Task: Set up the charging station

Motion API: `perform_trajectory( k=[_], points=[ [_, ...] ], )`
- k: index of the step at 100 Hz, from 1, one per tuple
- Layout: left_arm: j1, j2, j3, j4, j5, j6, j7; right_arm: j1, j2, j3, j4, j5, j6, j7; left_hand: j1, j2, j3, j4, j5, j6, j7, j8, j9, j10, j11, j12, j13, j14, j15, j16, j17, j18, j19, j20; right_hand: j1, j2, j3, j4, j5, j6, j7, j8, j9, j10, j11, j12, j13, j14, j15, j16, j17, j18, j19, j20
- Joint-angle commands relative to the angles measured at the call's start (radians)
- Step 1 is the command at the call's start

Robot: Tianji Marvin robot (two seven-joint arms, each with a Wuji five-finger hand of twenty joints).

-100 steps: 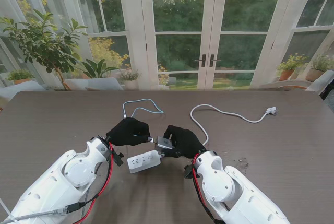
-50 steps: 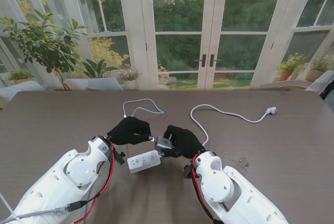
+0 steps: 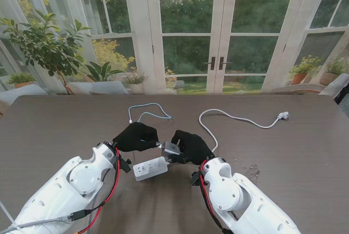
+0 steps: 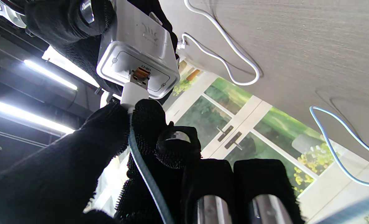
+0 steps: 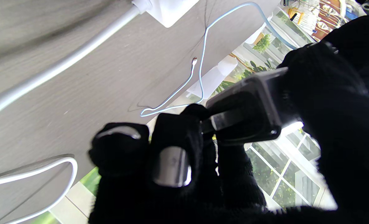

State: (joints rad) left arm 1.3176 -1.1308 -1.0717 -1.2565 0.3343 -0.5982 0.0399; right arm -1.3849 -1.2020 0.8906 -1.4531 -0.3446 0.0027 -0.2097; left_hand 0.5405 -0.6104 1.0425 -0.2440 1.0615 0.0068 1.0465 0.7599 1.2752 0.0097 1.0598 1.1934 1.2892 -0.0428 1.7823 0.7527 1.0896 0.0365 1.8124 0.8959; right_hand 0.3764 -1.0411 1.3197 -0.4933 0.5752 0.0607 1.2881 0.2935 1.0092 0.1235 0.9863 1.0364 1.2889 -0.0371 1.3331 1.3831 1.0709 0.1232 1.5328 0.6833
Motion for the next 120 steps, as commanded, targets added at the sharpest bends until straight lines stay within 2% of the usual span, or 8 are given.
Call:
perform_trajectory(
  k=[1,64,120],
  points=[
    [0.000,-0.006,0.004,-0.001,-0.005,0.001,-0.023,0.000,-0.009,-0.004,-0.005,0.000,0.001,0.010,0.006,0.042,0.055,-0.015,0.016,0.124,0.016,-0.009,0.076,0.035,0.075,0.005,-0.015,-0.083,0.065,-0.002,0.033,-0.081,0.282,0.006,0.142,0.127,0.176,0.126,0.042,-0.091,0.276,0.072,0.029,-0.078,0.100,0.007,0.029,-0.003,0.034,-0.575,0.019,0.009,0.049,0.004],
    [-0.012,-0.006,0.021,0.009,-0.029,0.011,-0.042,-0.003,-0.018,-0.004,-0.001,0.002,-0.009,-0.023,0.007,0.041,0.053,-0.017,0.012,0.123,0.013,-0.008,0.075,0.034,0.077,0.000,-0.015,-0.078,0.064,-0.003,0.032,-0.078,0.282,0.004,0.144,0.123,0.181,0.125,0.047,-0.091,0.278,0.072,0.033,-0.077,0.101,0.005,0.030,-0.009,0.038,-0.573,0.027,0.003,0.048,0.000],
    [-0.031,-0.022,0.049,0.037,-0.047,0.020,-0.012,-0.016,-0.026,-0.005,-0.012,0.011,-0.004,-0.050,0.009,0.040,0.053,-0.017,0.012,0.122,0.011,-0.010,0.075,0.034,0.077,-0.001,-0.015,-0.075,0.064,-0.004,0.032,-0.071,0.282,0.002,0.153,0.116,0.184,0.125,0.054,-0.079,0.281,0.064,0.051,-0.070,0.100,0.004,0.030,-0.014,0.054,-0.562,0.044,0.005,0.049,0.000]
  ],
)
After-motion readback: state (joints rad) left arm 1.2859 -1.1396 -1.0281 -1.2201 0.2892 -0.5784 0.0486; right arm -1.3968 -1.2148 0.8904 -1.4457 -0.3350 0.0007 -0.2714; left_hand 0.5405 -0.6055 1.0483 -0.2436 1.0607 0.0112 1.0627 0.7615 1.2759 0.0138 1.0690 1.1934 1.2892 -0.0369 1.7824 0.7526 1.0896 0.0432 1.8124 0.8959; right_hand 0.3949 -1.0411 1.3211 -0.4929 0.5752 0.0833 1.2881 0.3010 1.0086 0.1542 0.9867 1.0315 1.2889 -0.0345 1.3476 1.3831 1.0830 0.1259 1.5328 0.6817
